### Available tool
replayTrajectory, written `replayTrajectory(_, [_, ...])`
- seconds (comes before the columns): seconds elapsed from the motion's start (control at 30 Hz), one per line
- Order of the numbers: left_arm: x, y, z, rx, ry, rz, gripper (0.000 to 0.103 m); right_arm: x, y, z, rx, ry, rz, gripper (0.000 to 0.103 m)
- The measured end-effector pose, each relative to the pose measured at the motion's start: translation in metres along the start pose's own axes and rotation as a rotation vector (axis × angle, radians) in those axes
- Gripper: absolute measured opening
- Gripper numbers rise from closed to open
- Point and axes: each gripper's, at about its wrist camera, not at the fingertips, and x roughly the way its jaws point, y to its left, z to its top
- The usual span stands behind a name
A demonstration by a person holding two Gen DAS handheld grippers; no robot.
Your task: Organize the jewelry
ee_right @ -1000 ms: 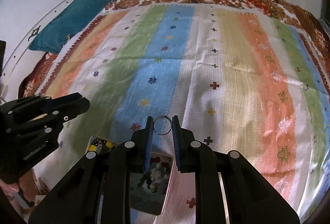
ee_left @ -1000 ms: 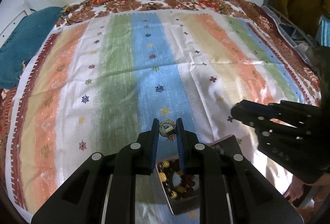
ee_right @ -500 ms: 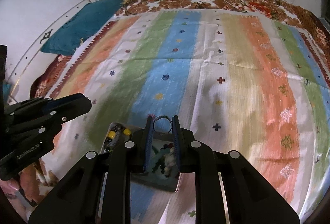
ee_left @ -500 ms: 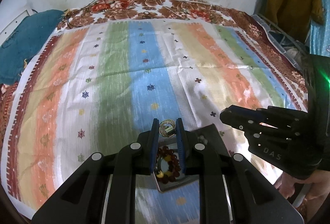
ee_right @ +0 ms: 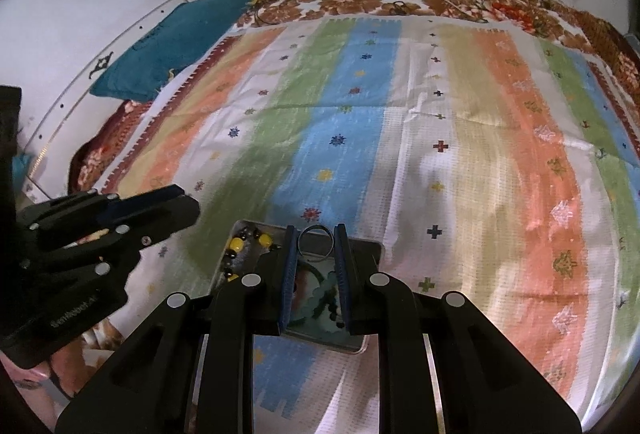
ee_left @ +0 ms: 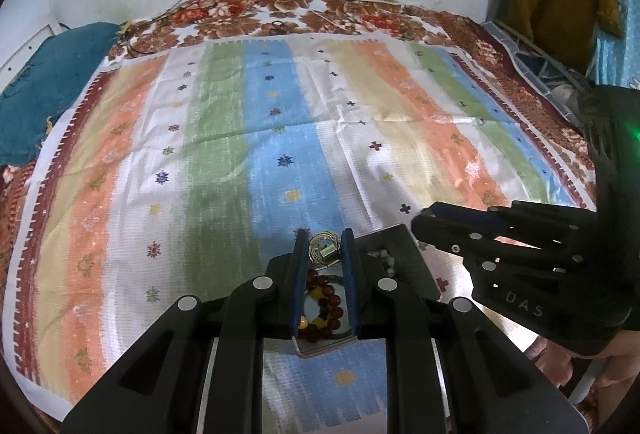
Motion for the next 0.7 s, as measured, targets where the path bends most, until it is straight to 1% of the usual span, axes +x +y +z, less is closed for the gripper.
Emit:
replayTrajectory(0.07, [0.001,0.000,-0.001,-0.006,0.004,-0.007,0.017,0.001,-0.001,0.000,0.005,0.009,0.004,0.021])
replayTrajectory(0.1, [0.001,0.001,-0.001,-0.008,0.006,-0.002,0.021,0.002,-0.002,0.000,0.011,0.013,-0.003,0.025])
replayTrajectory(0.13, [0.002,0.002,-0.001,-0.012,0.013,0.005,0.025,0.001,-0.003,0.000,0.013,0.011,-0.007,0.037])
replayTrajectory(0.17, [0.002,0.003,-0.001,-0.015,0.014,0.011,0.030,0.000,-0.004,0.001,0.016,0.006,-0.011,0.041])
replayTrajectory(0.23, [0.002,0.006,-0.002,-0.021,0.016,0.024,0.030,-0.002,-0.007,0.000,0.028,-0.002,-0.018,0.041])
replayTrajectory(0.33, [0.000,0.009,-0.006,-0.035,0.021,0.020,0.033,-0.005,-0.011,-0.004,0.037,-0.003,-0.023,0.042])
replayTrajectory(0.4, [-0.002,0.009,-0.010,-0.029,0.022,0.023,0.041,-0.008,-0.011,-0.009,0.029,-0.005,-0.041,0.043])
replayTrajectory(0.47, [-0.004,0.007,-0.015,-0.017,0.022,0.038,0.046,-0.009,-0.012,-0.012,0.021,-0.006,-0.054,0.051])
replayTrajectory(0.53, [-0.006,0.006,-0.020,-0.011,0.023,0.053,0.050,-0.012,-0.014,-0.016,0.017,-0.009,-0.080,0.056])
replayTrajectory(0.6, [-0.008,0.006,-0.024,-0.014,0.029,0.055,0.055,-0.015,-0.017,-0.021,0.009,-0.012,-0.099,0.057])
replayTrajectory(0.67, [-0.008,0.006,-0.029,-0.014,0.039,0.053,0.058,-0.016,-0.018,-0.025,0.003,-0.012,-0.113,0.063])
replayTrajectory(0.7, [-0.009,0.006,-0.031,-0.015,0.042,0.056,0.061,-0.017,-0.017,-0.026,-0.002,-0.012,-0.117,0.064])
